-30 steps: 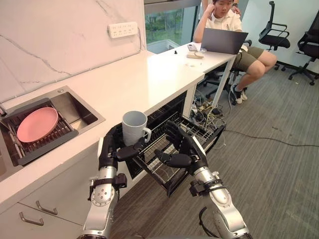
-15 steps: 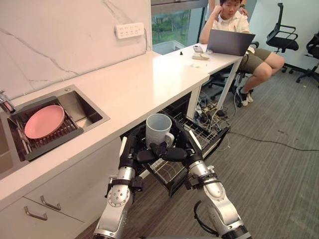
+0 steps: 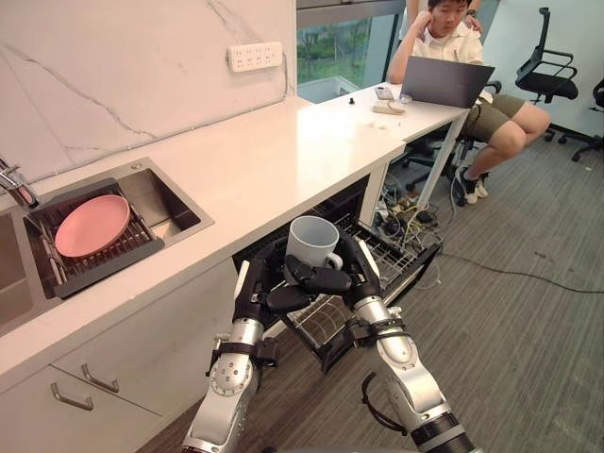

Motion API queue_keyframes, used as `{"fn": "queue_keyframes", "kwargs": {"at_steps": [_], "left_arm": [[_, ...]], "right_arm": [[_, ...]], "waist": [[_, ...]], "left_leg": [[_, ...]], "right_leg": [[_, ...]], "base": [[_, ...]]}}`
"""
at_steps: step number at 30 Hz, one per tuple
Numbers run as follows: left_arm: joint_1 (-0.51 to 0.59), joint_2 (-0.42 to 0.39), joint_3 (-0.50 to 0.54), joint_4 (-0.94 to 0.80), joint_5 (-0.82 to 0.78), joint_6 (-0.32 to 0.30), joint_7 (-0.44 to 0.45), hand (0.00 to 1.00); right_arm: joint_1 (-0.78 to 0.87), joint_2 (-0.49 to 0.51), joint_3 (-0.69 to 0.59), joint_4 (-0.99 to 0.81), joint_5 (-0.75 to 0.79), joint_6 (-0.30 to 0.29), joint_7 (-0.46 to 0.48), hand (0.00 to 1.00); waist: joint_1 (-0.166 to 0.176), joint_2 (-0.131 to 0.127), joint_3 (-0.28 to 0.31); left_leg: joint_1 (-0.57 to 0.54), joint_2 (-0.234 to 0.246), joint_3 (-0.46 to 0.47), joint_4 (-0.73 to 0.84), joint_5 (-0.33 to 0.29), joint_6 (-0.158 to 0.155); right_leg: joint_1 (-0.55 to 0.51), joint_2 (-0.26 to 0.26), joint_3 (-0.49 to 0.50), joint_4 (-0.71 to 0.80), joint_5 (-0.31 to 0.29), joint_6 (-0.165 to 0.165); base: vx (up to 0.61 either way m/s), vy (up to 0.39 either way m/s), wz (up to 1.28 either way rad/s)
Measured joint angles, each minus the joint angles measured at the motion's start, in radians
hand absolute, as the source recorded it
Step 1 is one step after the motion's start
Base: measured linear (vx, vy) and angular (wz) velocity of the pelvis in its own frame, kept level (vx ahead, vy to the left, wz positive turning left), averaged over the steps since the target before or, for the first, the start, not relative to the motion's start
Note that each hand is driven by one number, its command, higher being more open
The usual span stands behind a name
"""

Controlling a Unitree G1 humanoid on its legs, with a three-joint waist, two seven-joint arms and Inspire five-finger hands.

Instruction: Walk over to the sink, pick up the cup, carry it to the dishwasher, place the cup inside the dishwasher, then close the dishwasher door

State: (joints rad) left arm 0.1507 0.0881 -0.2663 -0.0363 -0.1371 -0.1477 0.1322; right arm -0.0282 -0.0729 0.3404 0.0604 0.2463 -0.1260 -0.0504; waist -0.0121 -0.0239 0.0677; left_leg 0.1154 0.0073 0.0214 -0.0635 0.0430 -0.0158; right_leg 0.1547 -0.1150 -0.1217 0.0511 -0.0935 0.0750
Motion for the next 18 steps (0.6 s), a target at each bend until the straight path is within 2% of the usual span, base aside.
{"fn": "queue_keyframes", "kwargs": {"at_steps": [6, 9, 13, 18], "left_arm": [[0.033, -0.050, 0.009, -0.059, 0.039, 0.000, 0.047, 0.90], [0.045, -0.075, 0.066, -0.106, 0.061, -0.002, 0.091, 0.90], [0.073, -0.080, 0.171, -0.150, 0.099, -0.018, 0.154, 0.90], [0.118, -0.080, 0.199, -0.149, 0.096, -0.019, 0.147, 0.90]], "right_arm": [[0.009, 0.061, -0.072, -0.019, -0.046, 0.000, -0.037, 0.30], [0.051, 0.069, -0.141, -0.084, -0.099, -0.002, -0.067, 0.30], [0.081, 0.075, -0.248, -0.148, -0.211, -0.022, -0.126, 0.30], [0.084, 0.077, -0.294, -0.164, -0.240, -0.038, -0.144, 0.30]], "waist": [[0.001, 0.000, 0.000], [0.015, 0.000, 0.000], [0.015, 0.000, -0.001], [0.015, 0.000, -0.001]], "left_leg": [[0.000, 0.000, -0.008, -0.009, 0.008, -0.001], [0.000, 0.001, -0.008, -0.011, 0.008, -0.001], [-0.001, 0.000, -0.009, -0.014, 0.008, -0.001], [-0.004, 0.001, -0.009, -0.018, 0.008, -0.001]], "right_leg": [[0.000, 0.000, -0.011, 0.000, 0.000, 0.000], [0.000, 0.001, -0.014, -0.002, 0.000, 0.000], [0.000, 0.000, -0.014, -0.005, 0.000, 0.000], [-0.003, 0.000, -0.015, -0.007, 0.000, 0.001]], "base": [[-0.03, -0.013, 0.04], [0.00, 0.000, 0.00], [0.00, 0.000, 0.00], [0.00, 0.000, 0.00]]}}
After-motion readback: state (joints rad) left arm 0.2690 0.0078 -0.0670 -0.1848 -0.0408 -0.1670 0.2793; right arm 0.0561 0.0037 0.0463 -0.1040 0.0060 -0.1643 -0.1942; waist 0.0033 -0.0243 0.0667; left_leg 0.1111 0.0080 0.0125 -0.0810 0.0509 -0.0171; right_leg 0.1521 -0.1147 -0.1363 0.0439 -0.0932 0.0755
